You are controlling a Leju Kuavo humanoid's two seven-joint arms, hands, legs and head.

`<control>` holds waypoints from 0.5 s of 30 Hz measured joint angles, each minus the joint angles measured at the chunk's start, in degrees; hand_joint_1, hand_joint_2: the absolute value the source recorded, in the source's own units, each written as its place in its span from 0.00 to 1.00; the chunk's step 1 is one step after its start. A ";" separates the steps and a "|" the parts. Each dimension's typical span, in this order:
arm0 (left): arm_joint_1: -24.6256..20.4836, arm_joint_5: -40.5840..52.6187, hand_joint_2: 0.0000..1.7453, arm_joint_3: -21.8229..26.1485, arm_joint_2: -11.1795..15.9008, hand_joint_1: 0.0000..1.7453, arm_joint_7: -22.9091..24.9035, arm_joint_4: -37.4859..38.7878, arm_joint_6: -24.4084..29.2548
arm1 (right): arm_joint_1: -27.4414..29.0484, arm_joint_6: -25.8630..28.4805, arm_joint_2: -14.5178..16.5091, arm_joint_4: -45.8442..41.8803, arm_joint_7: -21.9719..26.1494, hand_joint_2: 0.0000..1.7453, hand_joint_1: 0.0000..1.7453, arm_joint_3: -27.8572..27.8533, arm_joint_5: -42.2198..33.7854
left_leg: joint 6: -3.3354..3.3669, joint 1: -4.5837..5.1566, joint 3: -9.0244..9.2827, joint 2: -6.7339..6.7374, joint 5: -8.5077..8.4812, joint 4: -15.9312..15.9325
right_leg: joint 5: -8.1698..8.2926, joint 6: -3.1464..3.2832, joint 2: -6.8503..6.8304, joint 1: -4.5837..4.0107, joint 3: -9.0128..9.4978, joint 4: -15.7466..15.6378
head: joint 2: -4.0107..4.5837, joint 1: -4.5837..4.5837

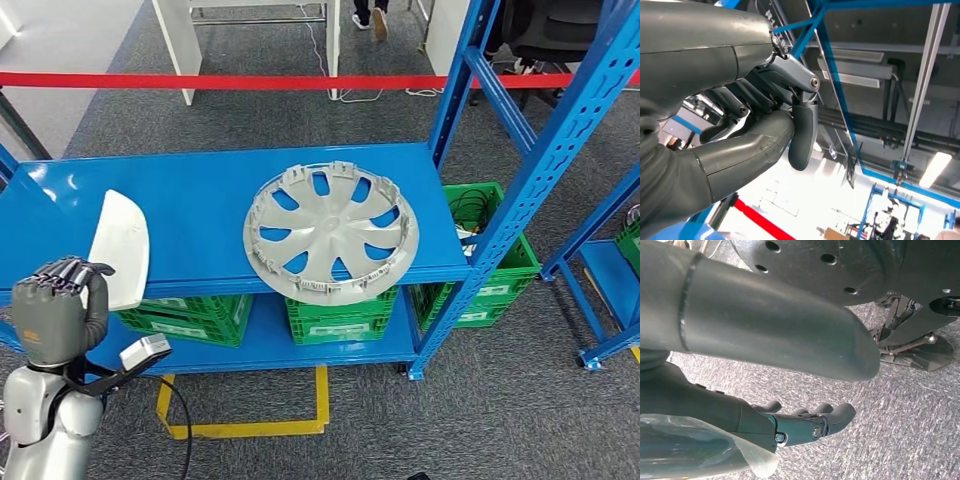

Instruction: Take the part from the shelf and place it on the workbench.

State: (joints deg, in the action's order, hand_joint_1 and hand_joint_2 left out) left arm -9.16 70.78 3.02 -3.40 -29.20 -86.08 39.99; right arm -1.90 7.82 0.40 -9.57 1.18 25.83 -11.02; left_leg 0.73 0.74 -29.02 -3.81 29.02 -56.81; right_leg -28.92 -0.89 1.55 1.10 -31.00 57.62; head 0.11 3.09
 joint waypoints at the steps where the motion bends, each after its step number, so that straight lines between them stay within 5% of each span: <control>1: 0.03 0.01 1.00 -0.17 0.06 1.00 0.05 0.23 0.01 | -0.01 0.00 0.01 0.00 -0.01 0.00 0.00 0.00 0.02 | 0.00 0.00 0.00 0.00 0.00 0.00 | 0.00 0.00 0.00 0.00 0.00 0.00 | 0.00 0.01; 2: 0.05 0.03 1.00 -0.34 0.12 1.00 0.11 0.42 0.01 | -0.01 0.00 0.01 0.00 -0.02 0.00 0.00 0.00 0.07 | 0.00 0.00 0.00 0.00 0.00 0.00 | 0.00 0.00 0.00 0.00 0.00 0.00 | 0.00 0.01; 6: 0.07 0.64 1.00 -0.84 0.32 0.00 0.29 0.95 0.01 | 0.00 0.00 0.01 0.00 -0.07 0.00 0.00 0.00 0.30 | 0.00 0.00 0.00 0.00 0.00 0.00 | 0.00 0.00 0.00 0.00 0.00 0.00 | 0.00 0.01; 15: 0.06 -0.55 1.00 -1.69 1.02 0.00 0.15 1.12 0.03 | -0.02 0.00 0.10 0.00 -0.07 0.00 0.00 0.00 0.32 | 0.00 0.00 0.01 0.00 0.00 0.00 | 0.00 0.00 0.00 0.00 0.00 0.00 | 0.00 0.01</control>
State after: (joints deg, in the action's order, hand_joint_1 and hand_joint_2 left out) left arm -9.10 70.24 1.33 -2.38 -29.05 -84.96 40.01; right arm -1.92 7.82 0.50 -9.57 1.11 25.83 -10.69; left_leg 0.72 0.74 -29.01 -3.81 29.02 -56.81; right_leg -28.92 -0.89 1.55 1.10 -31.00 57.62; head 0.11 3.09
